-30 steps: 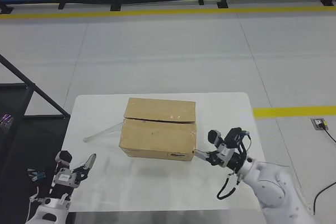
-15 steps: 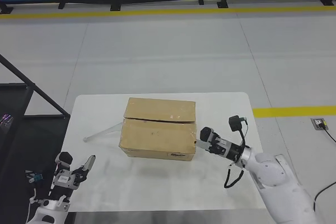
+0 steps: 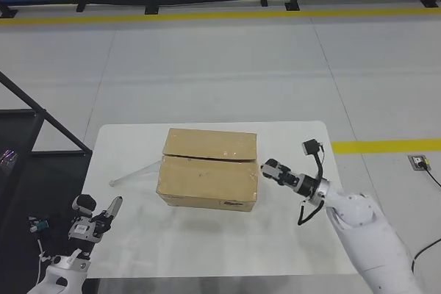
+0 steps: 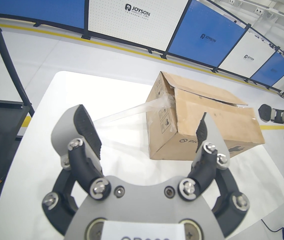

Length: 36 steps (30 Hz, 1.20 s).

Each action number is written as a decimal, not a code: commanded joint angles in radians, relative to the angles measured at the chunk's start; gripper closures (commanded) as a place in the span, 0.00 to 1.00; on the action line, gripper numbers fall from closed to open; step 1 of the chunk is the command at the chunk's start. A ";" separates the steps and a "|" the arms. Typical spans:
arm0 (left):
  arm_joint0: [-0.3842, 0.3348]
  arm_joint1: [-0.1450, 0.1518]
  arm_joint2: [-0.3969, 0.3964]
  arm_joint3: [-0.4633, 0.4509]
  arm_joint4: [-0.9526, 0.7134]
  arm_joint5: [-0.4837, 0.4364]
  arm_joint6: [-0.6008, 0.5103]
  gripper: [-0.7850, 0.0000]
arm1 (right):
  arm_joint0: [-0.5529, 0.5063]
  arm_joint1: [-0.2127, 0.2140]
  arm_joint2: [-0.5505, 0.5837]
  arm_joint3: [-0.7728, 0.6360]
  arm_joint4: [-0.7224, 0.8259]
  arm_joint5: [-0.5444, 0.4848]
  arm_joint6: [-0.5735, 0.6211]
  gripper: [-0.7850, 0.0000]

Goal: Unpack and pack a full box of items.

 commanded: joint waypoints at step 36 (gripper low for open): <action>0.000 0.000 0.000 0.000 0.002 0.000 0.001 0.00 | 0.105 -0.025 -0.115 0.174 0.066 -0.254 0.127 0.70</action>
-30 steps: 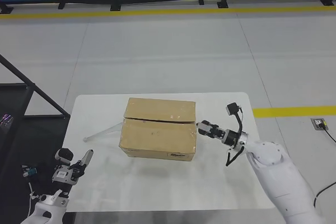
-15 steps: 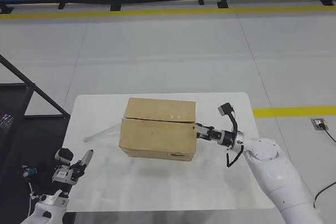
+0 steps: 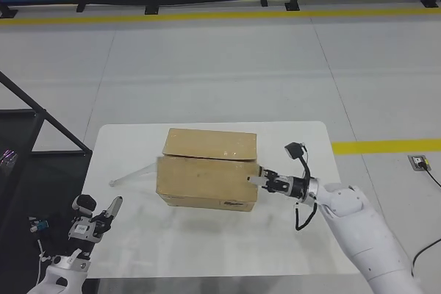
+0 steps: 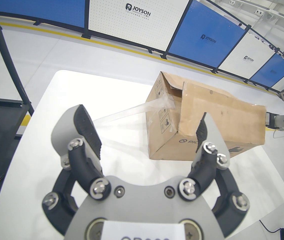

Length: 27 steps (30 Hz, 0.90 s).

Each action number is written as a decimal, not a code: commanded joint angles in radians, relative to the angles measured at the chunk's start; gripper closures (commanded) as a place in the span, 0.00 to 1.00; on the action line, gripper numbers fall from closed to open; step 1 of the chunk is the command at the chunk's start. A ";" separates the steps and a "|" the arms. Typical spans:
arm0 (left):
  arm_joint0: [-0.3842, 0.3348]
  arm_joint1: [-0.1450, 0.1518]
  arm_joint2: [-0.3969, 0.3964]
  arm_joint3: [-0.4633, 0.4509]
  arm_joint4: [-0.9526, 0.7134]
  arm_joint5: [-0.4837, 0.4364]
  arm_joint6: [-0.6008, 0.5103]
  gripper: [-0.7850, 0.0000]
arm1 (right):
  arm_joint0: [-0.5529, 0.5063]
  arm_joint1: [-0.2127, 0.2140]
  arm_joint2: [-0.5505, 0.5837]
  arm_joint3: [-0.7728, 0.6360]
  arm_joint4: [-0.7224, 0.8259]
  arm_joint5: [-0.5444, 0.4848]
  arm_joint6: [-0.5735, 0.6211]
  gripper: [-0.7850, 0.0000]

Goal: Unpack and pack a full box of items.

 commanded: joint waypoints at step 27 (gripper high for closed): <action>0.000 0.000 0.000 0.000 0.000 0.000 0.000 0.00 | -0.031 0.027 -0.029 -0.050 -0.009 -0.060 0.035 1.00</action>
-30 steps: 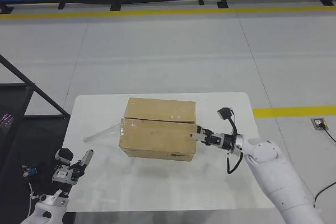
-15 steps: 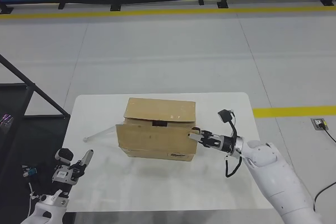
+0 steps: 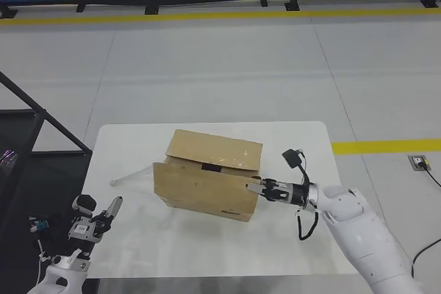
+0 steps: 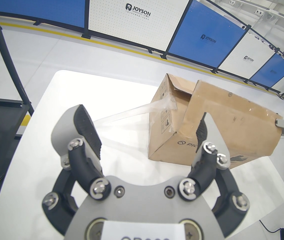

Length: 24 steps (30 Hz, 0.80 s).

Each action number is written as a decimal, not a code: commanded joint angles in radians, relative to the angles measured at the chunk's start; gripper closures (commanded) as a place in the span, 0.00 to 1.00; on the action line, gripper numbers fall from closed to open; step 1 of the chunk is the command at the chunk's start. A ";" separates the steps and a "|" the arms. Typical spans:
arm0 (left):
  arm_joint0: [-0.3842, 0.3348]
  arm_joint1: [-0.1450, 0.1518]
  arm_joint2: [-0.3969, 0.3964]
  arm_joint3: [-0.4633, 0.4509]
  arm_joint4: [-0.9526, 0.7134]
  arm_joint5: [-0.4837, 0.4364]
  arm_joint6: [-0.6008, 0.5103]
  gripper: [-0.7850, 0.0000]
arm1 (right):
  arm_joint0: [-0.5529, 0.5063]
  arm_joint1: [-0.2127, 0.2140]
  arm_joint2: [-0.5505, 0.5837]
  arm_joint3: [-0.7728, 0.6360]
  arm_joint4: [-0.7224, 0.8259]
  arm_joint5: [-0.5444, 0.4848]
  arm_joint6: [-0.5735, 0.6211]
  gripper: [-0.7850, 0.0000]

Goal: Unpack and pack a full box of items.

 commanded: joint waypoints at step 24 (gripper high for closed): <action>-0.231 -0.006 0.111 0.251 0.173 0.148 -0.101 0.00 | -0.044 0.156 -0.176 -0.183 0.097 -0.062 -0.063 0.00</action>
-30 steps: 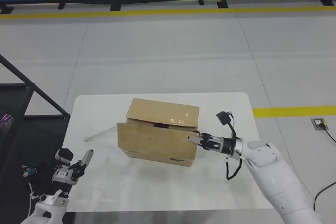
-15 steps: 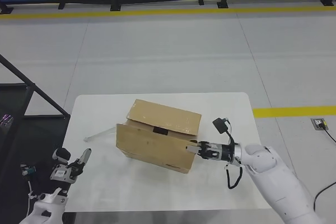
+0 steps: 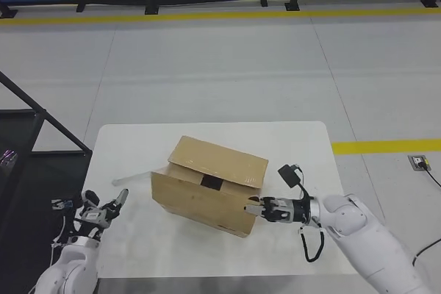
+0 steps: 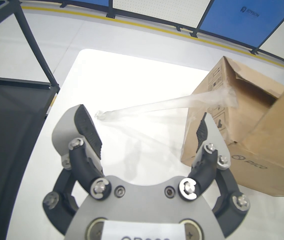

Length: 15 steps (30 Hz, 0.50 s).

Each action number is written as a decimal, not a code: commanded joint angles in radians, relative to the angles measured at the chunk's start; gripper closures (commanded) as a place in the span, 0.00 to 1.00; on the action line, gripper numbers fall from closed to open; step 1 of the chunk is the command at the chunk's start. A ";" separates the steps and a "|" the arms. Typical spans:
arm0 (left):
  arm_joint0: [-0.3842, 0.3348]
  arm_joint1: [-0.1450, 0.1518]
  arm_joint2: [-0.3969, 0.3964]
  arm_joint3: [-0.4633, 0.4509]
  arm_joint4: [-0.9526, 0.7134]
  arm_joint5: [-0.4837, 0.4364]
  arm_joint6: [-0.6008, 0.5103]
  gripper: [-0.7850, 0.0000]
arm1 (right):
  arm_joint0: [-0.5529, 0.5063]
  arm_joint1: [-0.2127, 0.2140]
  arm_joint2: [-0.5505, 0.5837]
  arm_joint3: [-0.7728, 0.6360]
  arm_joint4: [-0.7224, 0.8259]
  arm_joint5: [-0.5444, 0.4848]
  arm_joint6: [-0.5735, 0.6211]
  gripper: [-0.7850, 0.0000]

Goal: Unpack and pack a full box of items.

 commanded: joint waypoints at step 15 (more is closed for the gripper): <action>-0.164 -0.005 0.140 0.187 0.138 -0.112 0.011 0.00 | -0.052 0.139 -0.019 -0.054 0.270 -0.093 -0.093 0.00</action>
